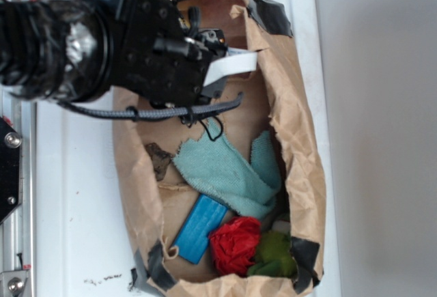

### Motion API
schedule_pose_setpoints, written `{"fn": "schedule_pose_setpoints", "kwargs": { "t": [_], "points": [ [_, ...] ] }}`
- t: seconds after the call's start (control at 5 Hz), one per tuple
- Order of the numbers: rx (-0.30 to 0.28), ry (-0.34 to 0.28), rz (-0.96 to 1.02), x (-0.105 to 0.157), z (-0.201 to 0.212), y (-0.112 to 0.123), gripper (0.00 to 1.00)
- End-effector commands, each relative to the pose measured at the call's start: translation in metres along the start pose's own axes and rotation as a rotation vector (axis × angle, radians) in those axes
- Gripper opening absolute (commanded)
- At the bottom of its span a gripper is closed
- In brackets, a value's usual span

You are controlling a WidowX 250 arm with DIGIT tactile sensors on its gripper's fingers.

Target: Grab the green sponge.

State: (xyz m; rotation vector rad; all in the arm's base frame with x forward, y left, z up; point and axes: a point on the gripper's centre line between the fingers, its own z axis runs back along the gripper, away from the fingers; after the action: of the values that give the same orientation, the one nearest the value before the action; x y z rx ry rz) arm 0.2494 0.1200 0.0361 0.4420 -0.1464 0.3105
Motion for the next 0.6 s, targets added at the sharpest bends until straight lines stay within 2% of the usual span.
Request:
{"fn": "schedule_pose_setpoints", "kwargs": {
  "t": [0.0,0.2,0.4],
  "points": [
    [0.024,-0.032,-0.006,-0.0039,0.0002,-0.0019,0.77],
    [0.022,-0.036,0.002,-0.0035,0.0007,-0.0018,0.0],
    [0.019,-0.047,0.011,-0.0012,0.0022,-0.0009,0.0]
  ]
}}
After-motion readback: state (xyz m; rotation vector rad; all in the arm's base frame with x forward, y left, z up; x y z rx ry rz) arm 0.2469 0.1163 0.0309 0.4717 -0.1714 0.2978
